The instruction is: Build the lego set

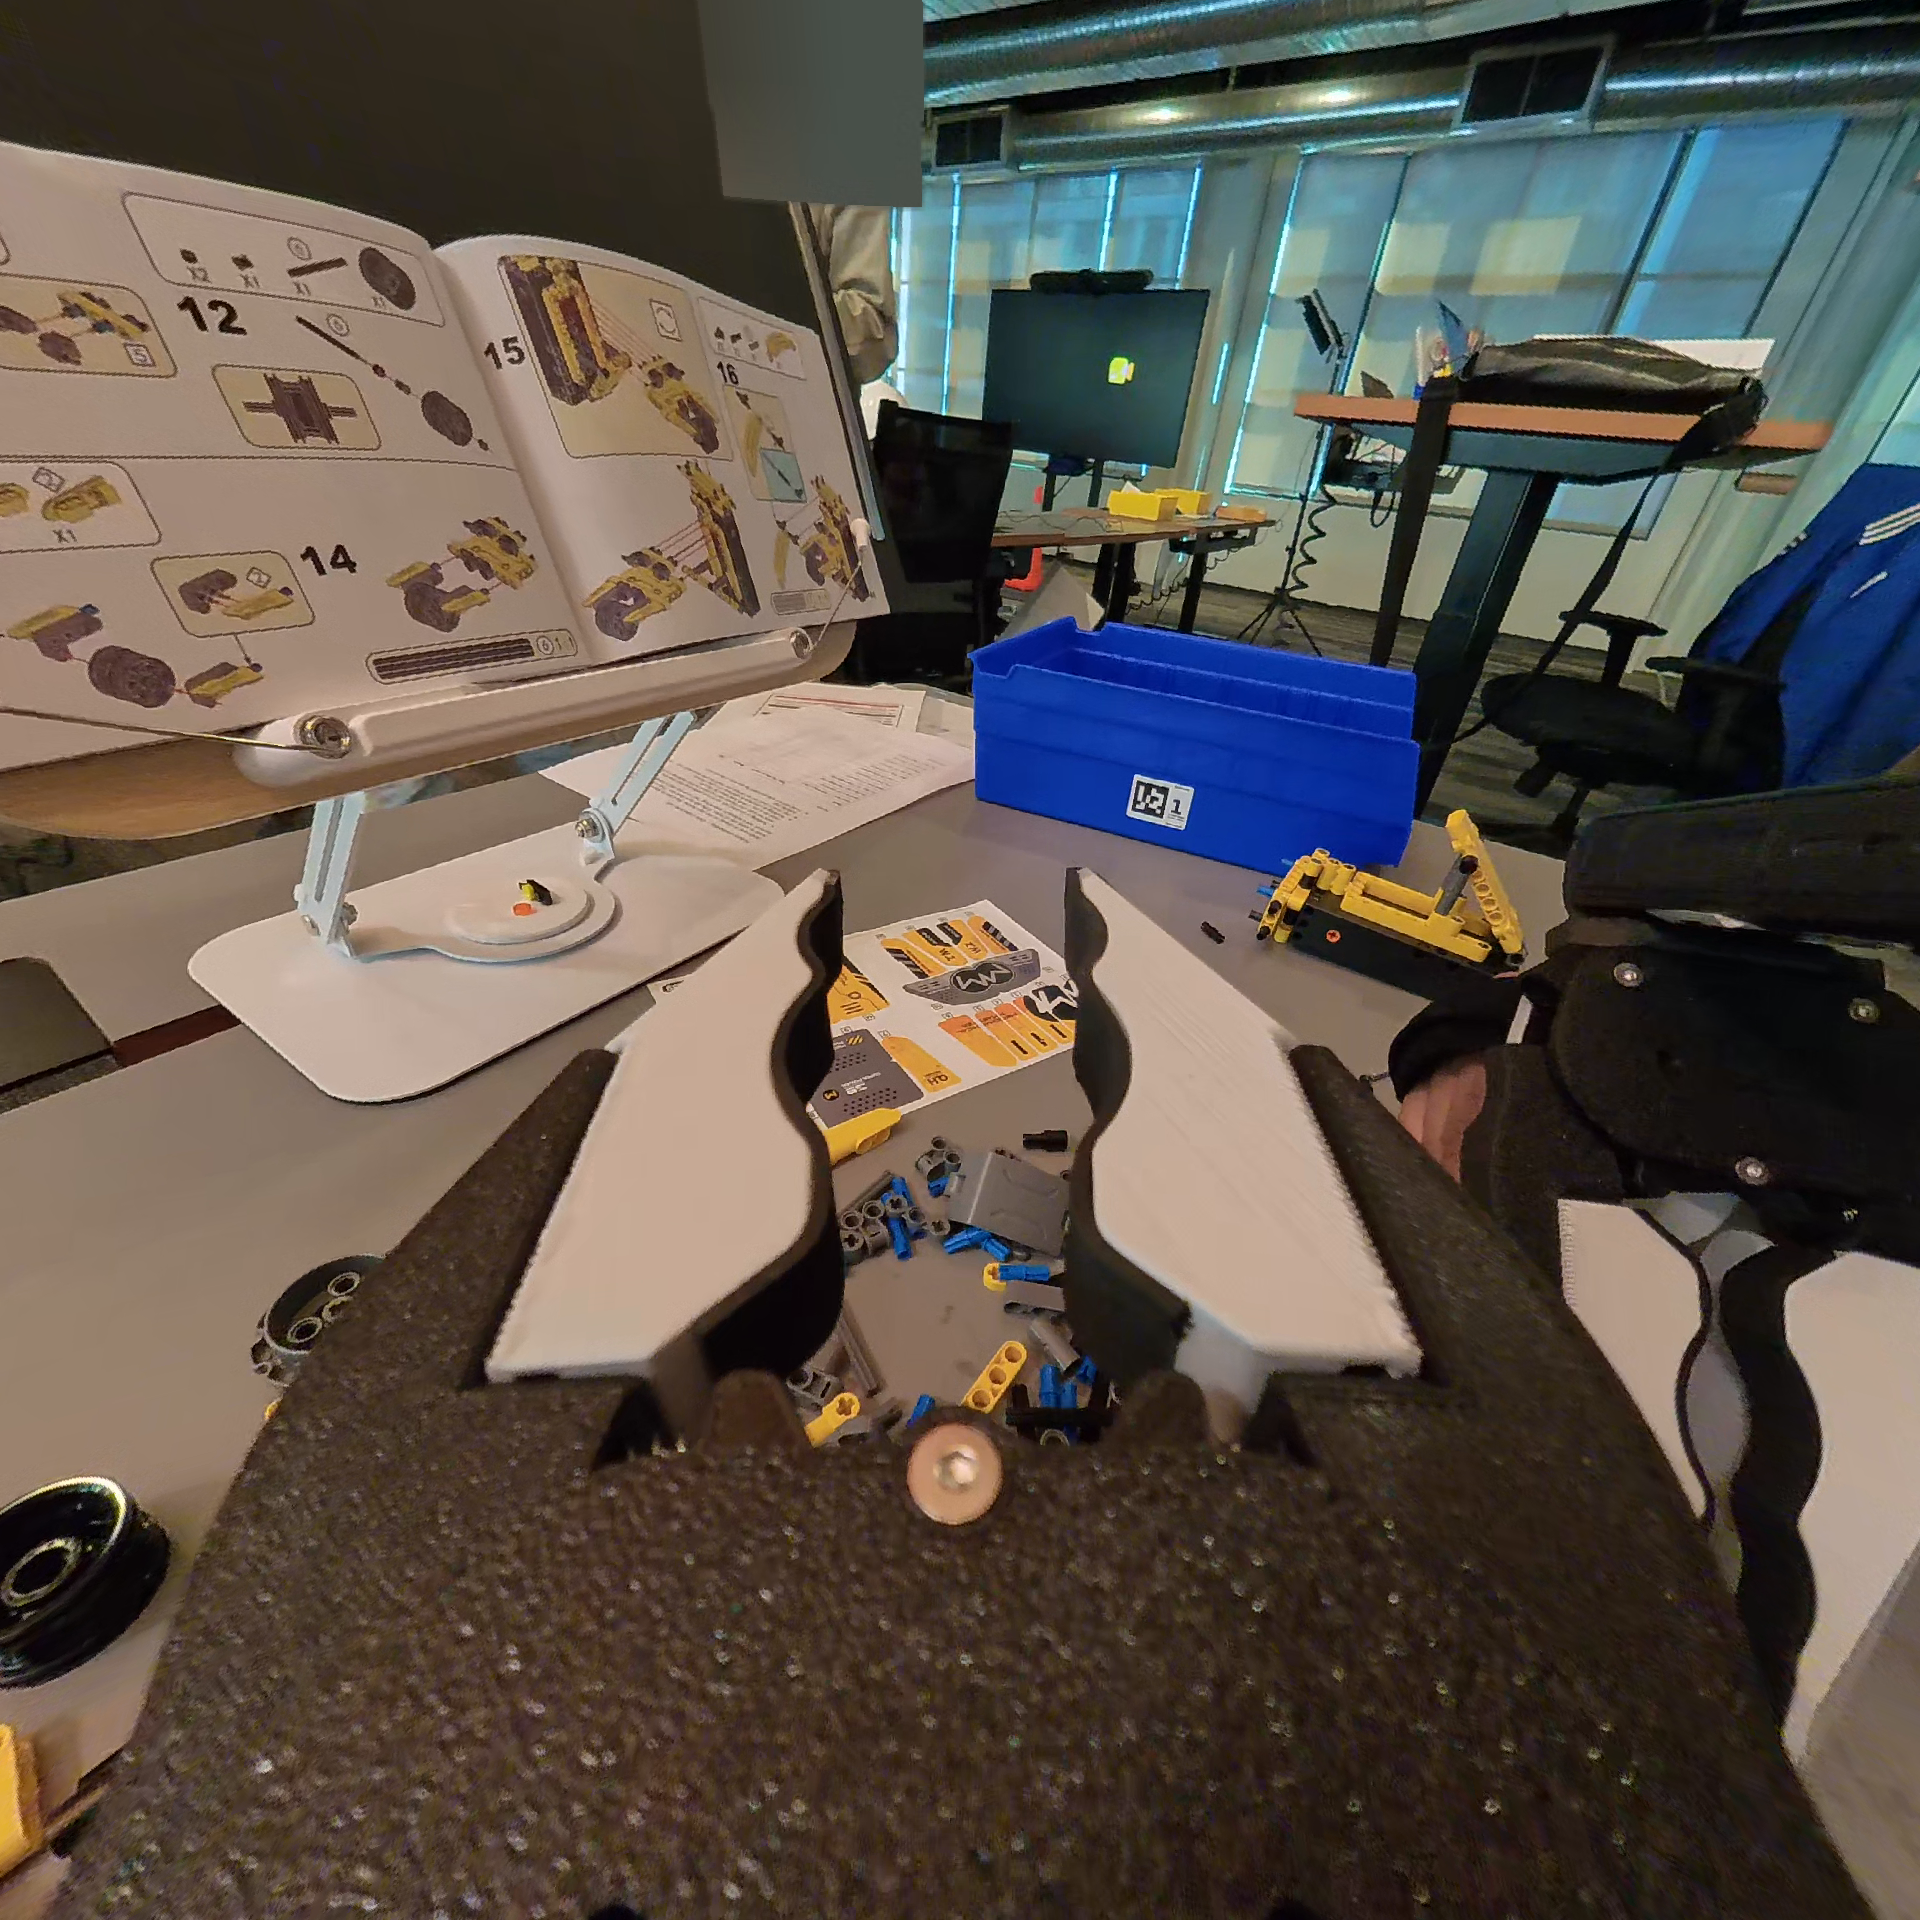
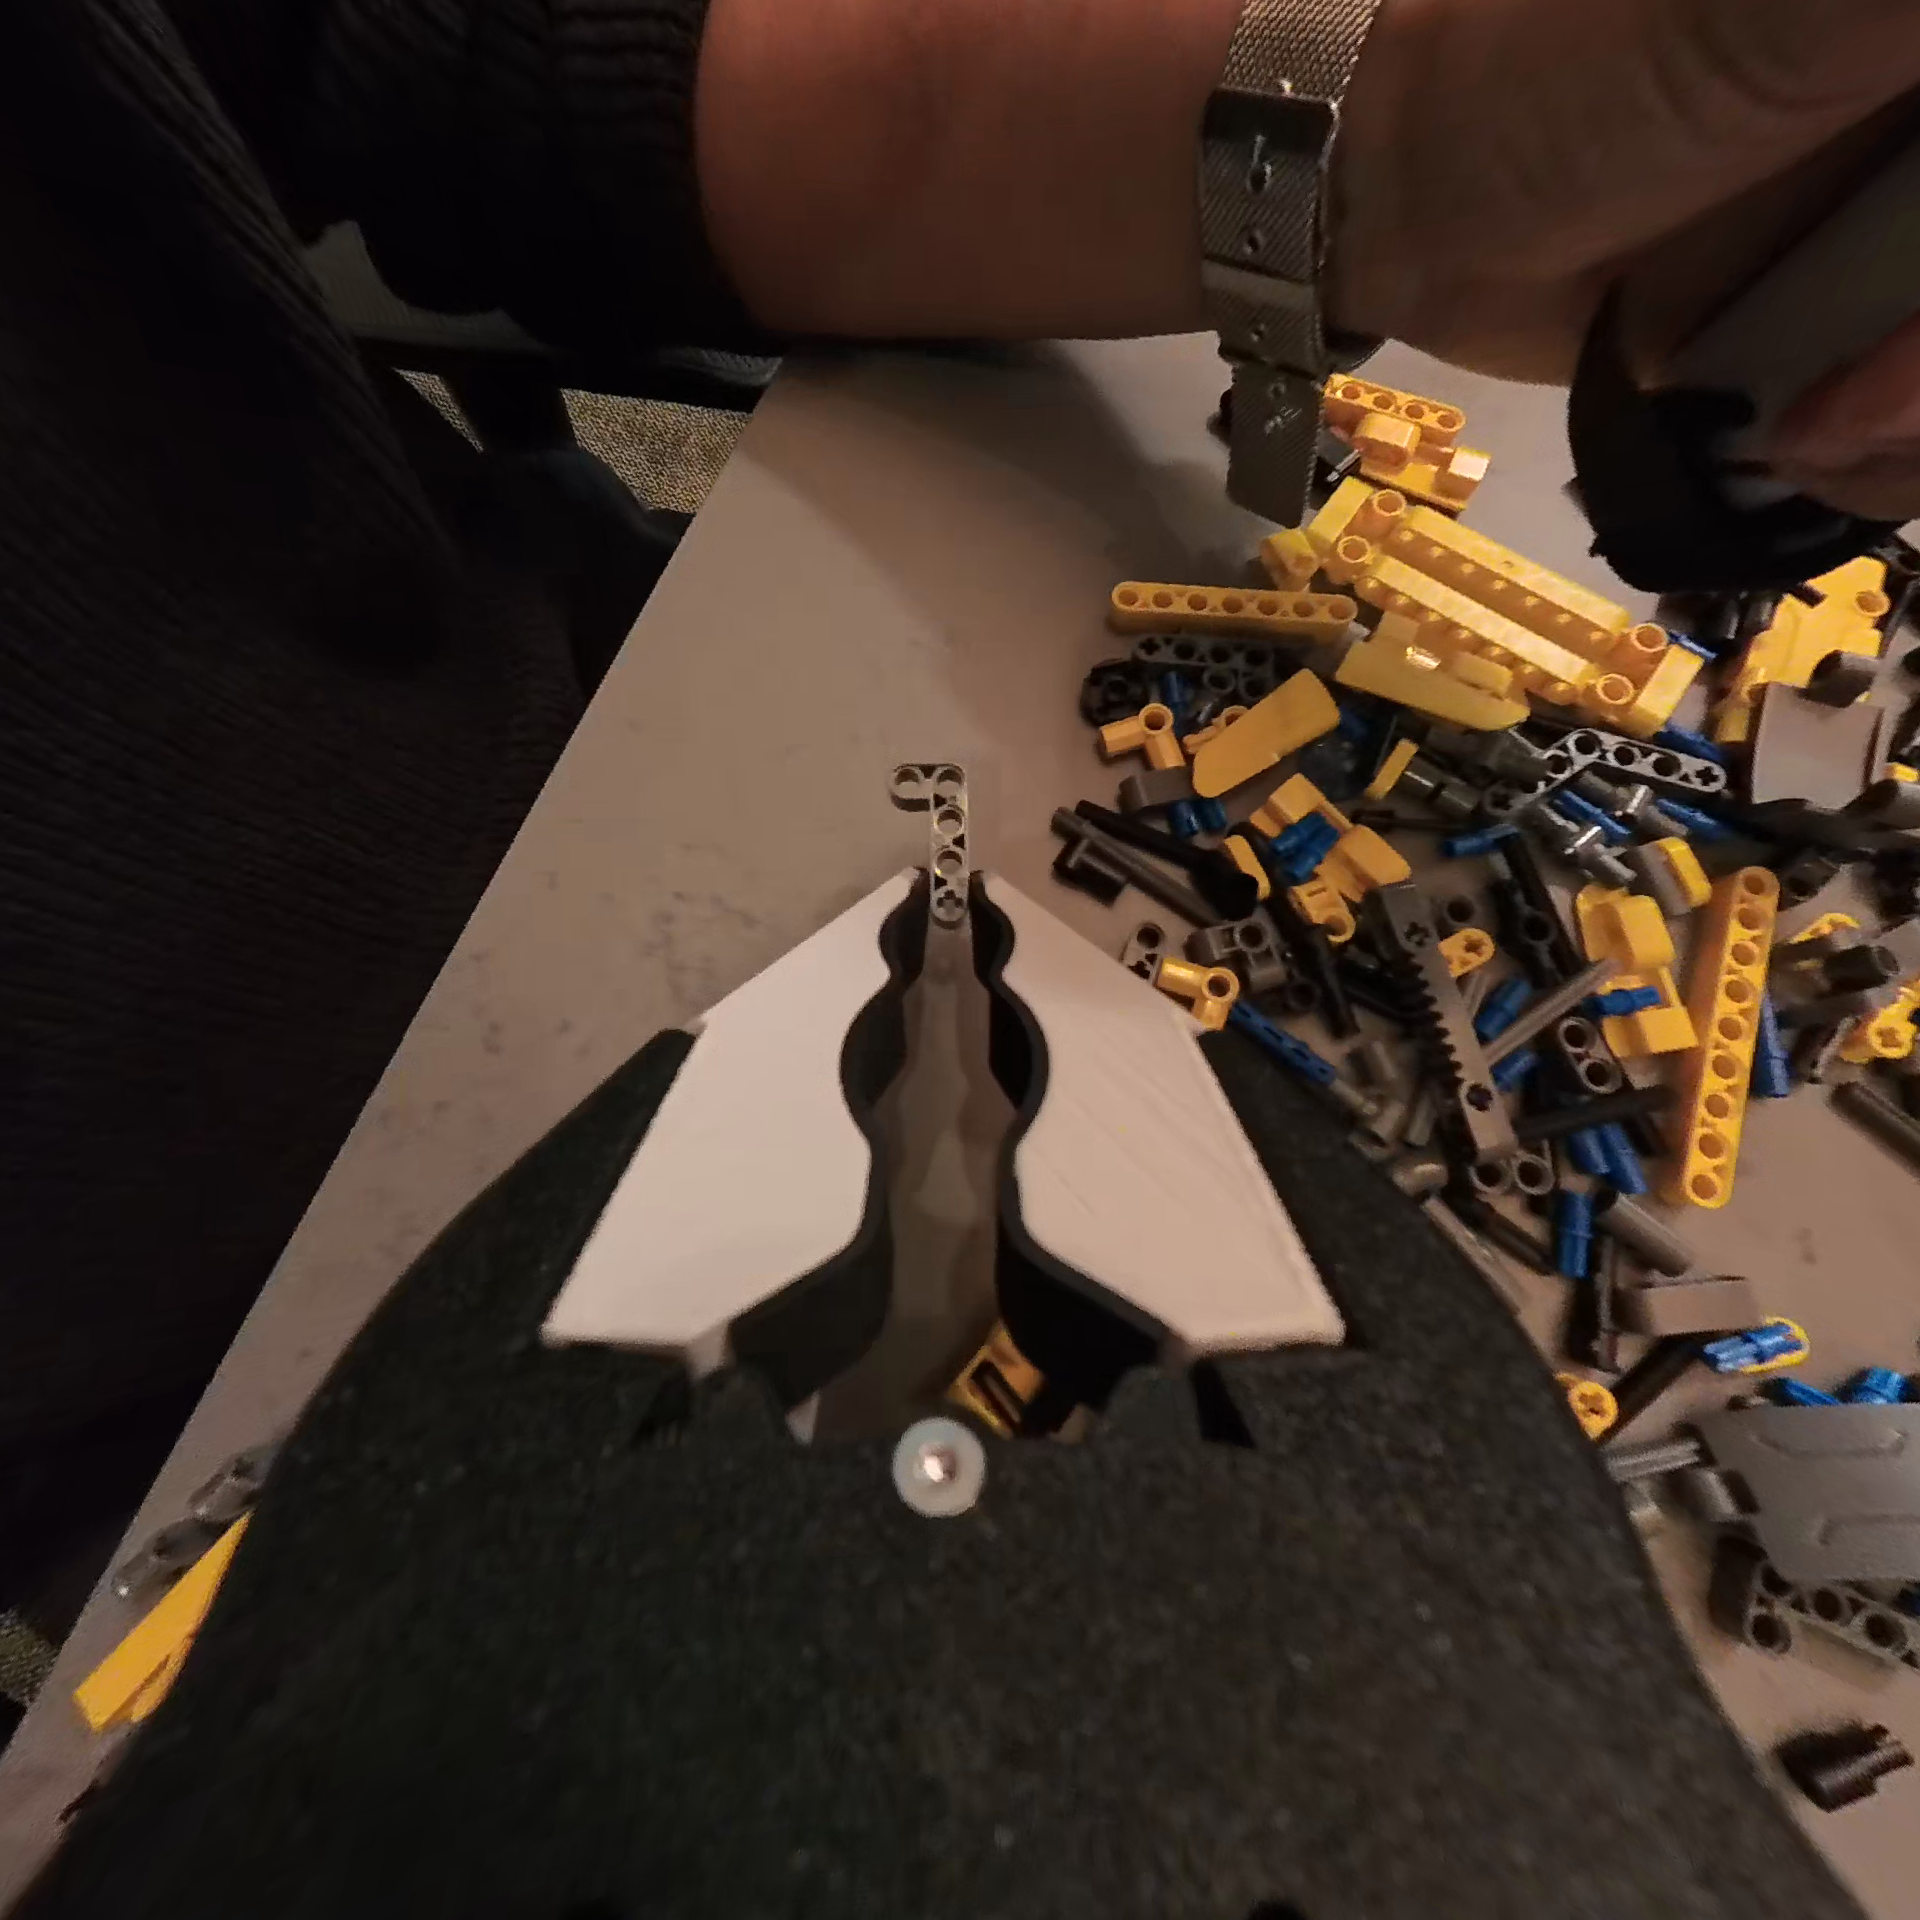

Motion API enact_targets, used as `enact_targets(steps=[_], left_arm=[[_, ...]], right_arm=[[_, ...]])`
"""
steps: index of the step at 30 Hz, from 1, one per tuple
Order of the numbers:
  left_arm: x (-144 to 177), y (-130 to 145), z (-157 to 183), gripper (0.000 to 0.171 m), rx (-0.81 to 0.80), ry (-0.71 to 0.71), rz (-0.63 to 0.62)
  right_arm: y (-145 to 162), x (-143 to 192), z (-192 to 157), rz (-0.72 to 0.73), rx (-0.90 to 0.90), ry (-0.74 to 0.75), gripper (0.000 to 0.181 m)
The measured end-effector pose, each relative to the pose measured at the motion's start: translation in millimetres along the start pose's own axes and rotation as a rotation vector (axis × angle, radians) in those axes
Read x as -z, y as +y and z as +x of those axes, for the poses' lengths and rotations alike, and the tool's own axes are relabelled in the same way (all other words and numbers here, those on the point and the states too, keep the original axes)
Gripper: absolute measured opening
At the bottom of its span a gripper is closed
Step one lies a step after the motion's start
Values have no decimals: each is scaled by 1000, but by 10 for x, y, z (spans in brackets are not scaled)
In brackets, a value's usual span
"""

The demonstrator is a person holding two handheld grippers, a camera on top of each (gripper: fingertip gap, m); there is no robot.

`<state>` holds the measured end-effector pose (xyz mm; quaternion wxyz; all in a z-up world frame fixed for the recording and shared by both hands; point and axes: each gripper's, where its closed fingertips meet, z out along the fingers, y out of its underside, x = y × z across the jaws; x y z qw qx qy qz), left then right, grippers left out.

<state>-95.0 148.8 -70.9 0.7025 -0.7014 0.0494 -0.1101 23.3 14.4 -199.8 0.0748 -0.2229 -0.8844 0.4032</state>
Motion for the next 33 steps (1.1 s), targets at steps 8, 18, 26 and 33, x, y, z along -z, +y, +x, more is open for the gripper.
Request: enact_targets(steps=[8, 18, 26, 33], left_arm=[[-10, 15, 3, 42, -4, -1, -7], [-1, -11, 13, 42, -9, 2, 1], [78, -203, 313, 43, -37, 159, 91], [37, -14, 837, 43, -56, 423, 7]], right_arm=[[57, -51, 0, -34, 0, 1, 8], [-59, 392, 500, 148, -181, 194, 8], [-322, 1544, 891, 843, -555, 125, 7], [-466, 1664, 643, 952, -592, -155, 7]])
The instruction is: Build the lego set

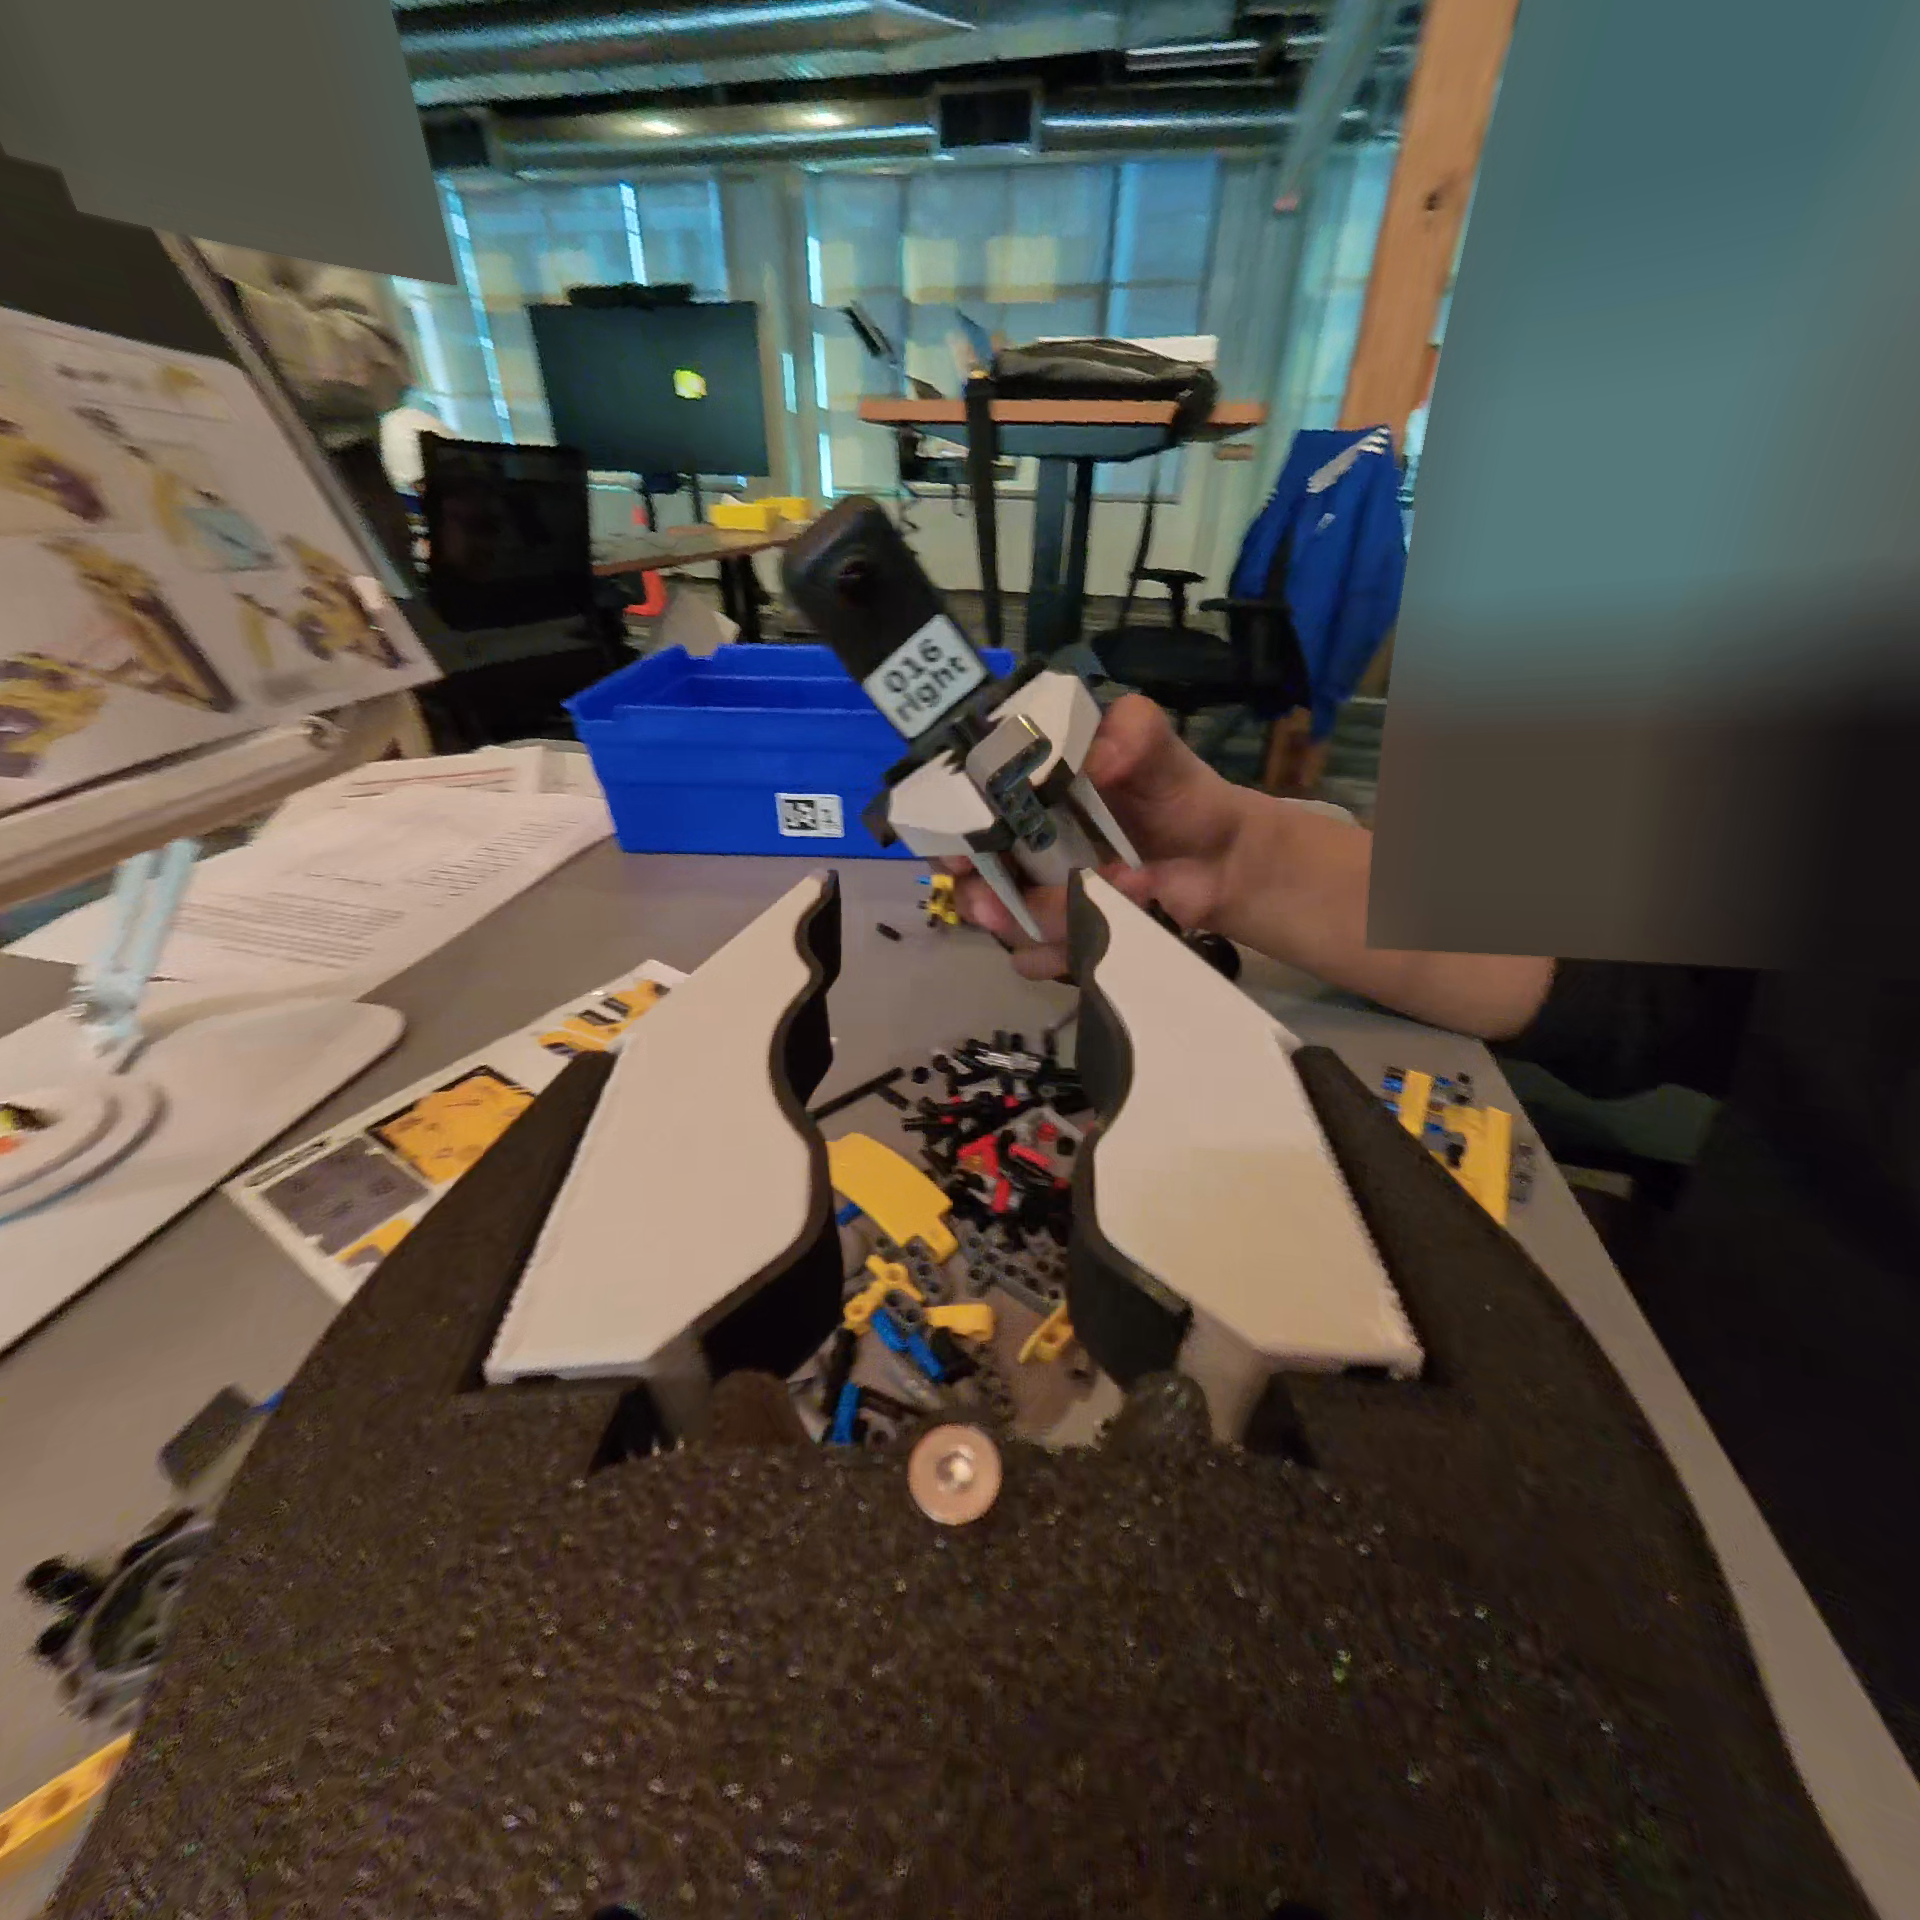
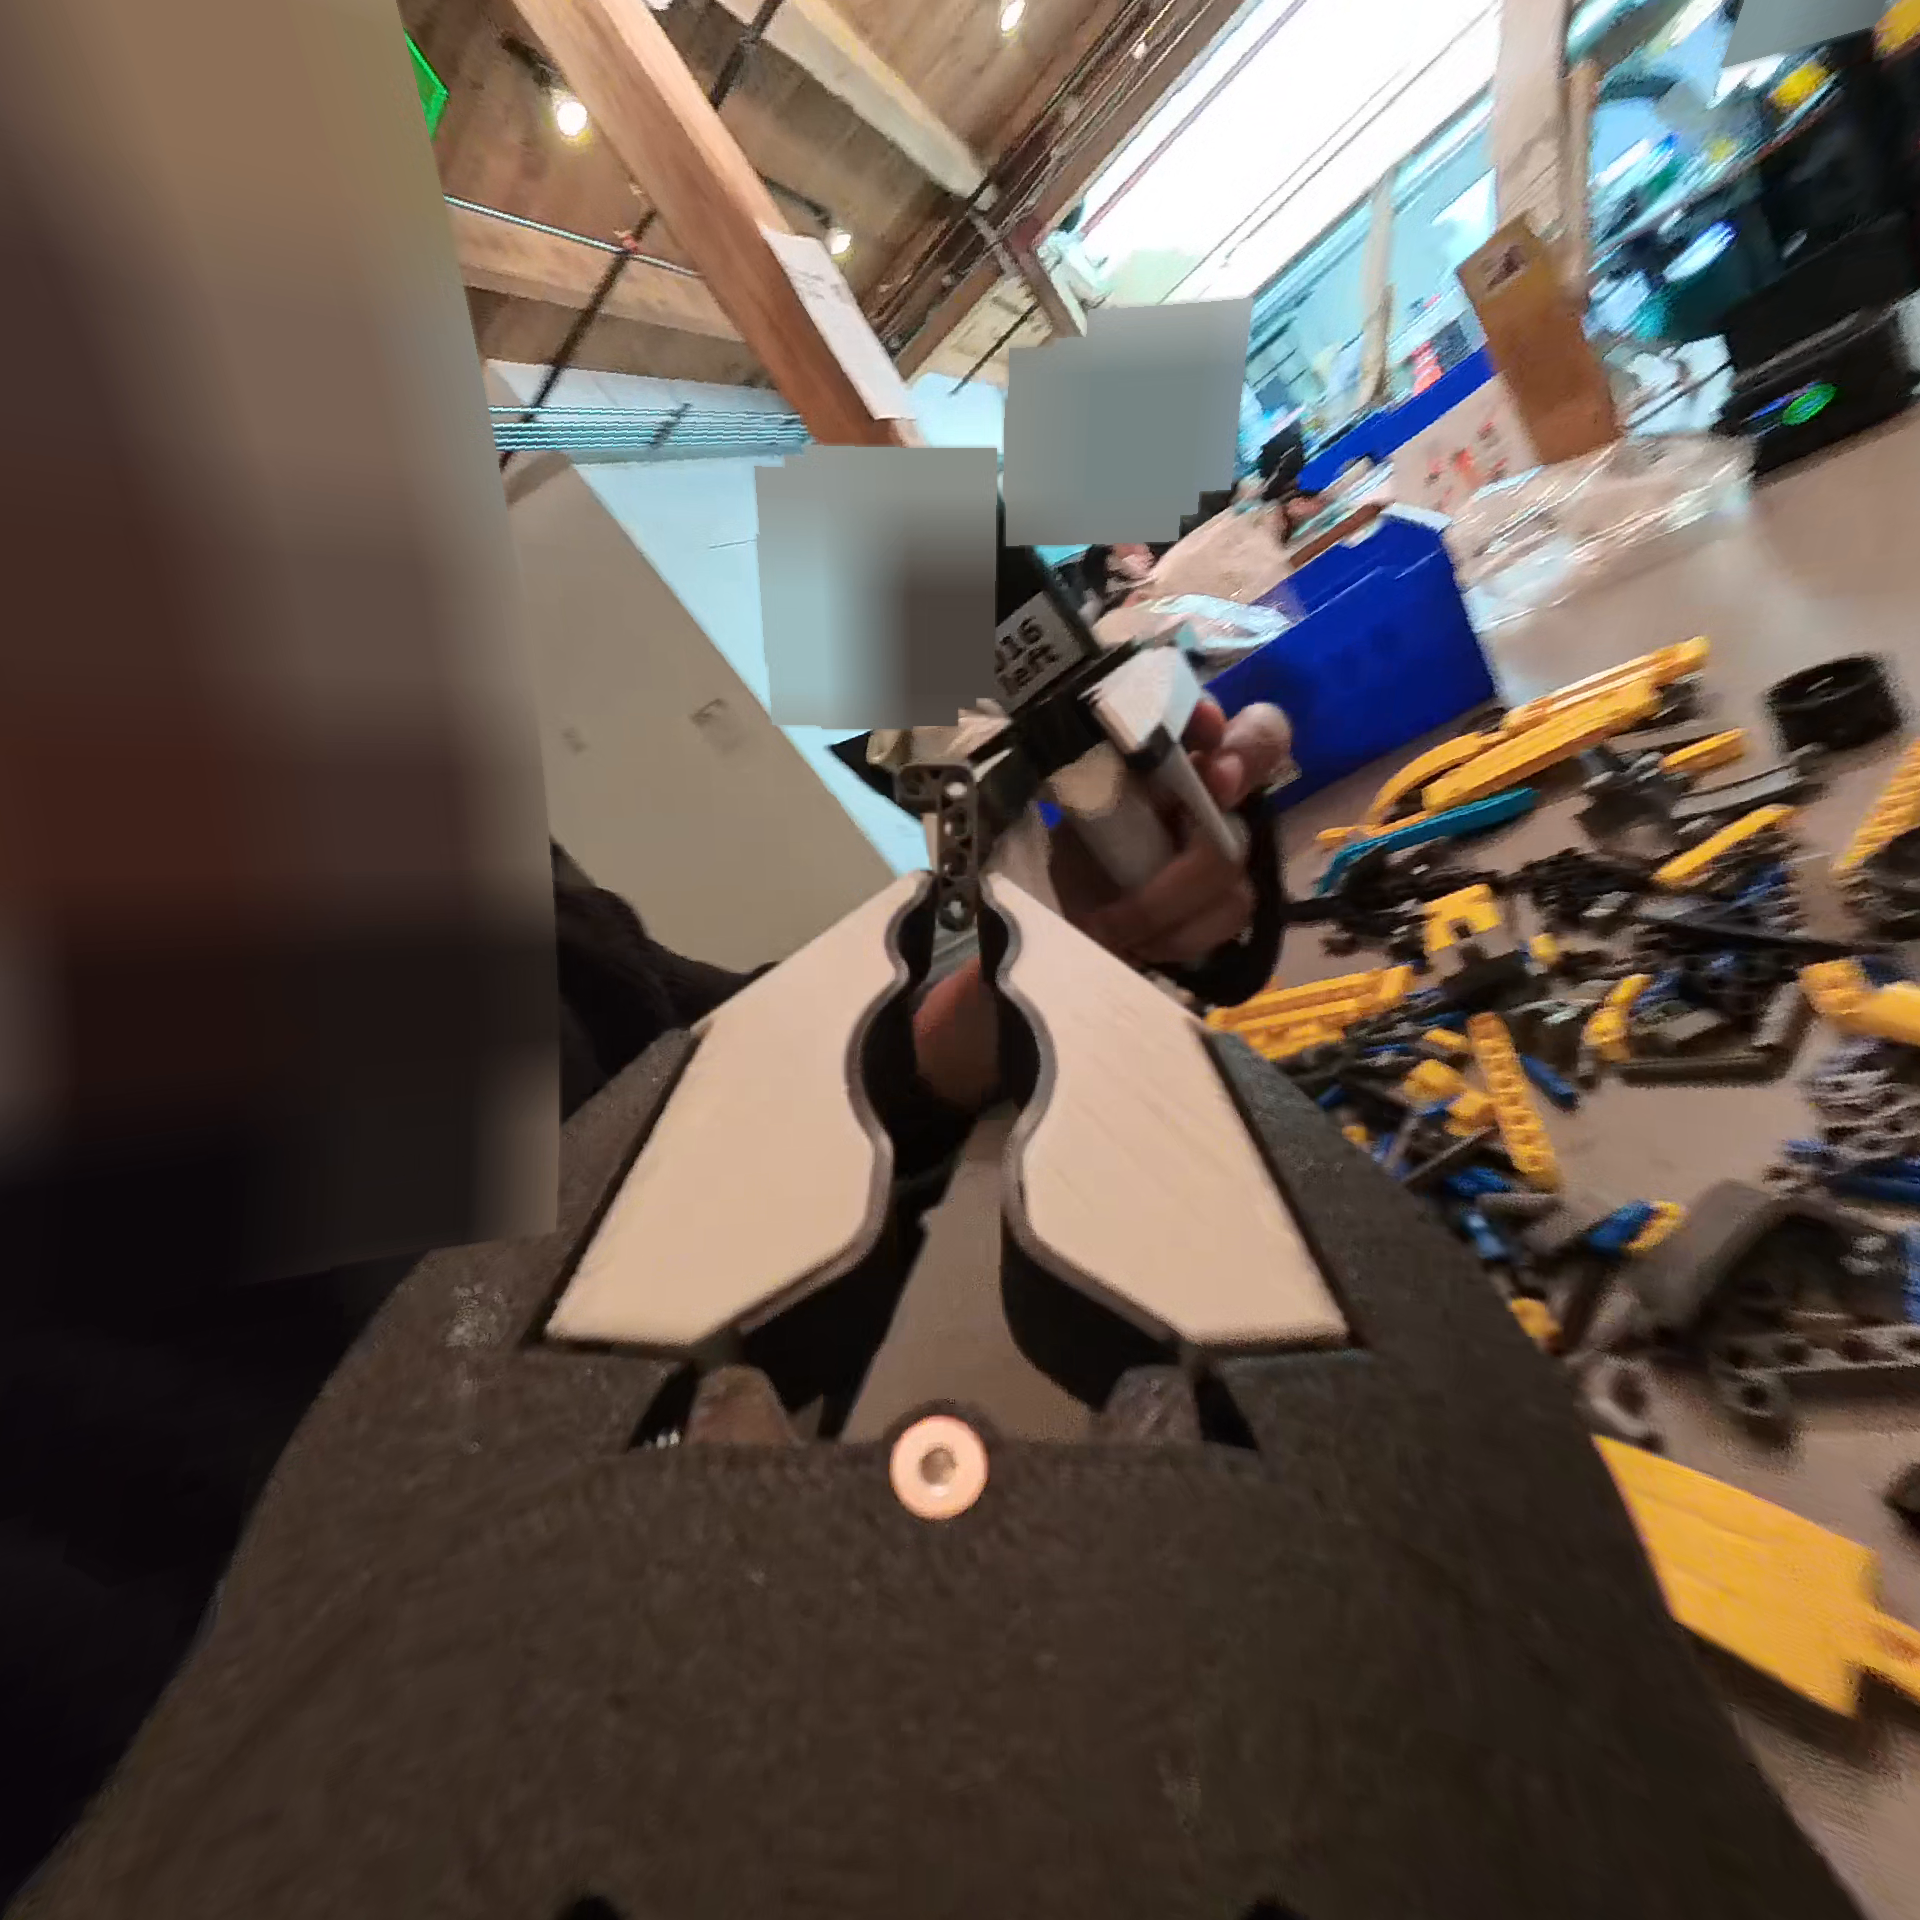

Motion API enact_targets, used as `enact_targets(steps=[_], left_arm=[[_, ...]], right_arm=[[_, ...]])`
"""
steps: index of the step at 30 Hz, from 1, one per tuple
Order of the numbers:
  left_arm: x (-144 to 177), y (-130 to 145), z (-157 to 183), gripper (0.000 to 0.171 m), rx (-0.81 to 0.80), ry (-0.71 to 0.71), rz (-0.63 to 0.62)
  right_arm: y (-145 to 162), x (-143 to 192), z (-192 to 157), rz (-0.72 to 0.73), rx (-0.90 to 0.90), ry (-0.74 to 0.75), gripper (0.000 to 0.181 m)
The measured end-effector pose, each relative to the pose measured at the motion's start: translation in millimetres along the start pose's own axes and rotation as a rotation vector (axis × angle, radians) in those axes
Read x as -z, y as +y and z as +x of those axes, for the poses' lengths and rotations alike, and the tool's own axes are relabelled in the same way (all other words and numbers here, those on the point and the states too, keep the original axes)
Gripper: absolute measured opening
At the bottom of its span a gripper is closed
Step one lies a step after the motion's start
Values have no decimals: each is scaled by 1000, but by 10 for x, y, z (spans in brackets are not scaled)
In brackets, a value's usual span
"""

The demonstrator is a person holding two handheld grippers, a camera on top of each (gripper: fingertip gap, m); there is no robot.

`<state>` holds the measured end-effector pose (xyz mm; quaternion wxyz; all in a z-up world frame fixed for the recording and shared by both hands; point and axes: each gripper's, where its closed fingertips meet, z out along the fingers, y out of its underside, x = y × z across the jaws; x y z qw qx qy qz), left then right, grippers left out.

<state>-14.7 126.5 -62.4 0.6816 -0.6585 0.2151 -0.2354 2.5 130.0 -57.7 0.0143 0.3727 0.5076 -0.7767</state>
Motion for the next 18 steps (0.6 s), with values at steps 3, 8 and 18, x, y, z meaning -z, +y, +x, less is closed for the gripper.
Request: enact_targets(steps=[3, 8, 18], left_arm=[[-40, 57, 94, 43, 26, 65, -21], [-25, 34, 196, 42, 41, 134, -10], [-33, 117, 195, 13, -1, 126, -62]], right_arm=[[104, -66, 13, -30, -86, -38, 8], [183, -101, 29, -53, -147, -75, 8], [264, -115, 92, -86, -174, -60, 8]])
